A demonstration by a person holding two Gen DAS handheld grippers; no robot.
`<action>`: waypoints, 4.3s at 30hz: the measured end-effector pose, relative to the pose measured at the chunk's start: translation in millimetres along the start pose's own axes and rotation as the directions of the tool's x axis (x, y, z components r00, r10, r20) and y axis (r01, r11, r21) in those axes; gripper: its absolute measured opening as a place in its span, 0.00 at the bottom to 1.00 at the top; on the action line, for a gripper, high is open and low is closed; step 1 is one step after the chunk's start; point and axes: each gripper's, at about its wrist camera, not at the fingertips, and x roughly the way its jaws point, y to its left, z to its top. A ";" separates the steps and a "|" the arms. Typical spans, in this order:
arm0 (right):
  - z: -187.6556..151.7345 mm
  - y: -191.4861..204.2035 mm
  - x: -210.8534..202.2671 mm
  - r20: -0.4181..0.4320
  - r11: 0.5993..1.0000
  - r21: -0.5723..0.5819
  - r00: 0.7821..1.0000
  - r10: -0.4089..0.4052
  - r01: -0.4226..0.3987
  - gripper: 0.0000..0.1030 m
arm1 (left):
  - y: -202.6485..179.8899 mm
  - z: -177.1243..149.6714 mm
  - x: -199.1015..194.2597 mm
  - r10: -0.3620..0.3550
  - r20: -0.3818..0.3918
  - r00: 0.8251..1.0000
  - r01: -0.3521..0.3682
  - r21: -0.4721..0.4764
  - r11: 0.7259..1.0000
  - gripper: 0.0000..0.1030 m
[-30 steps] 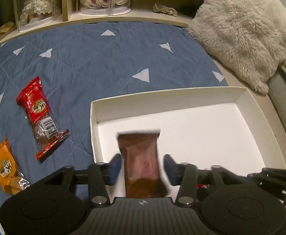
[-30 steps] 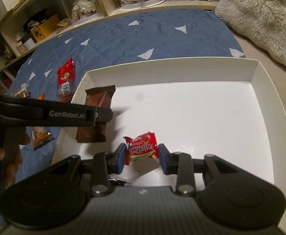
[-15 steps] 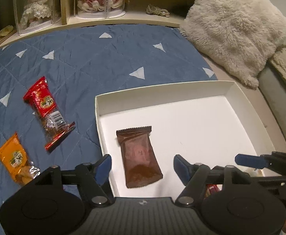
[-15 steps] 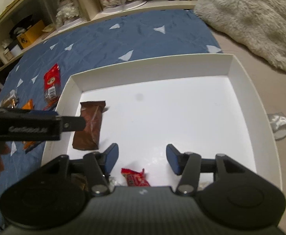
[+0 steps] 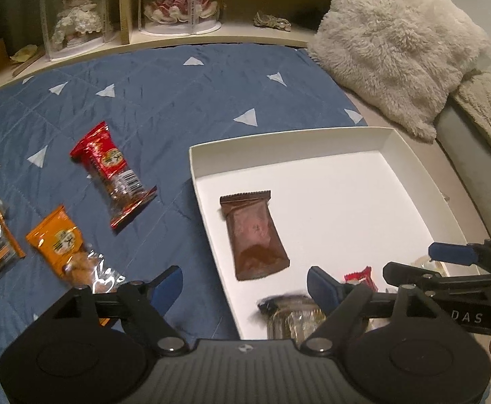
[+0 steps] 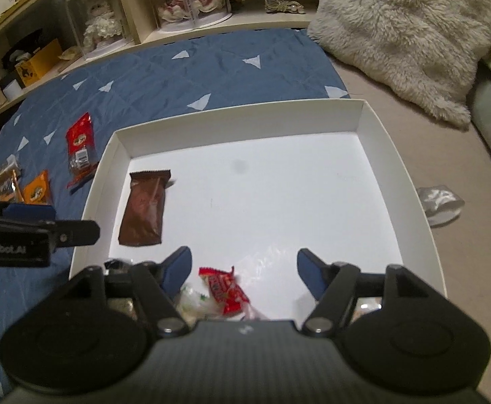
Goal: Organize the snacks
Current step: 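Move both tools back over the orange pastry packs on the bed, then grasp the long orange-and-clear pastry pack with the left gripper while the right gripper grasps the orange pastry pack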
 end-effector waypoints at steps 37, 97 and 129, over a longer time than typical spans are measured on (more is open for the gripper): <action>-28.0 85.7 -26.4 0.083 0.984 -0.174 0.996 -0.033 0.047 0.99 | 116.2 -52.1 -70.6 0.132 0.066 0.989 -0.122 -0.141 0.982 1.00; -6.0 208.5 54.6 0.116 0.895 -0.362 0.940 0.321 -0.261 0.96 | 285.6 -29.4 -8.4 0.130 0.193 0.973 -0.086 -0.220 0.972 1.00; -0.8 232.6 86.8 0.044 0.874 -0.382 0.939 0.340 -0.299 0.58 | 221.8 -42.5 -5.2 0.131 -0.081 0.988 -0.136 -0.066 0.988 0.50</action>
